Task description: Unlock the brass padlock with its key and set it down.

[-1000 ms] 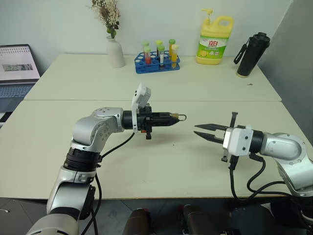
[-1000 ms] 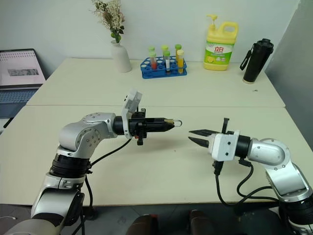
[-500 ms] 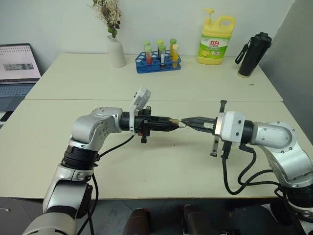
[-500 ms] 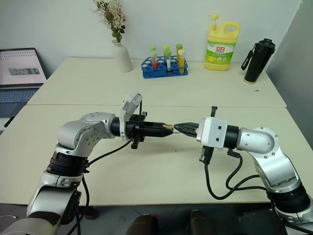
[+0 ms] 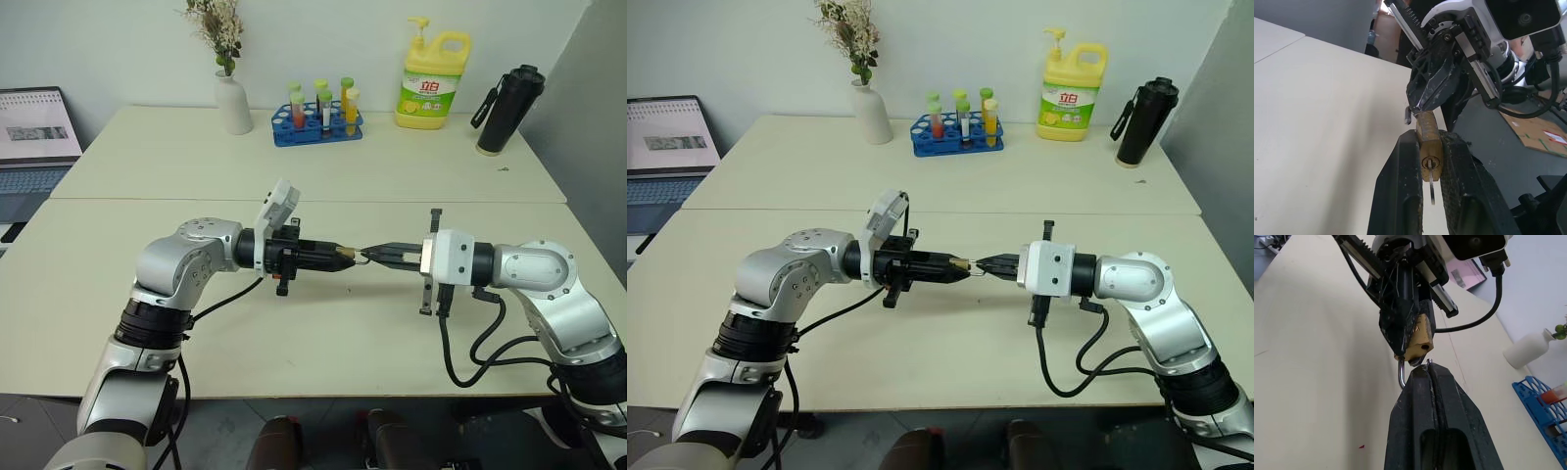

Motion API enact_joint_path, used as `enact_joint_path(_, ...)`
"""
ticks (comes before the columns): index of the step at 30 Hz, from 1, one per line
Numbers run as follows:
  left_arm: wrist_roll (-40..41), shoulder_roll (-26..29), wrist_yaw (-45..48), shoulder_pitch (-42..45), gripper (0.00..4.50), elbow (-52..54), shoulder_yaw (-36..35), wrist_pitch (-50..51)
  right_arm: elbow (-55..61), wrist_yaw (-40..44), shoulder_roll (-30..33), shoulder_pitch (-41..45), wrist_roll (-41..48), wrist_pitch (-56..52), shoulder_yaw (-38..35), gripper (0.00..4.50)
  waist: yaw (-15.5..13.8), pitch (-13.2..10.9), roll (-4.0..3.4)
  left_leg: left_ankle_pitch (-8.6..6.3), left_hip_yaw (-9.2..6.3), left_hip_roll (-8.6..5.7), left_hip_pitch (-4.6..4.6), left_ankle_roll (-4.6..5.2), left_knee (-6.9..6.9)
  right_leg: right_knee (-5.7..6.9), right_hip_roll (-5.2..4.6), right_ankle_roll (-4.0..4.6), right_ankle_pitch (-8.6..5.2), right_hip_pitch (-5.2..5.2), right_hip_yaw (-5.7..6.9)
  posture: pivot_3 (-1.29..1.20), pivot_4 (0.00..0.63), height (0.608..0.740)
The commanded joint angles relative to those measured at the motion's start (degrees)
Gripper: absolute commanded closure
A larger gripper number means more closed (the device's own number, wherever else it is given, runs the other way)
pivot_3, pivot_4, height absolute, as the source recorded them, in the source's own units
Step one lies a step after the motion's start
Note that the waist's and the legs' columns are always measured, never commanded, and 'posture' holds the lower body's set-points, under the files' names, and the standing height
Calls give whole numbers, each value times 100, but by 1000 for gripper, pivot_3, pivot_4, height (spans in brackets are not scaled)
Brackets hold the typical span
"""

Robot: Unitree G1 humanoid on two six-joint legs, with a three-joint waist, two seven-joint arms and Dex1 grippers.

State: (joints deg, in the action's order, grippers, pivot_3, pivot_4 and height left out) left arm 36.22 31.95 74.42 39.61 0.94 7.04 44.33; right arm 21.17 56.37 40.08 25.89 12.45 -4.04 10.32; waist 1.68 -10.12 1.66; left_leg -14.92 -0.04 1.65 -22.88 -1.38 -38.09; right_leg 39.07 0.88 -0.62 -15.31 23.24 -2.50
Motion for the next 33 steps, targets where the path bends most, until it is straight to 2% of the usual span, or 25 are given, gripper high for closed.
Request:
enact_joint_path(1,51,33,78,35,4315,219,-35,-139,-30,210,44,69,-14,256,-18,4500,0,0,0,0,0,0,0,0,0,0,0,0,0,0,0,0,150,740)
enact_joint_path(18,71,47,121,-58,4315,270,-76,-174,-346,797,-8,3,-92,603,268,4500,-1,0,0,0,0,1,0,0,0,1,0,0,0,0,1,0,150,740)
enact_joint_path(26,-291,-174,-521,-201,4315,70,-24,-424,-230,762,401,-443,-255,258,122,4500,-6,0,0,0,0,0,0,0,-2,1,-2,0,0,0,-1,0,150,740)
enact_joint_path(27,-556,-273,-704,-423,4315,47,136,-696,-156,625,427,-683,-242,190,-14,4500,-6,1,-1,0,-1,0,0,0,-2,1,-2,0,0,0,-2,0,150,740)
enact_joint_path(30,-955,-602,-1245,-886,4315,-21,311,-1036,106,300,445,-1202,-176,-129,-294,3585,-18,3,-4,0,-1,0,1,0,2,-2,-5,1,0,-3,-7,0,150,740)
enact_joint_path(33,-1257,-845,-1478,-1159,4315,-232,438,-1372,204,-71,404,-1509,-518,-223,-340,2518,-20,0,1,0,-2,0,-3,0,-1,0,-6,1,1,0,-7,0,150,740)
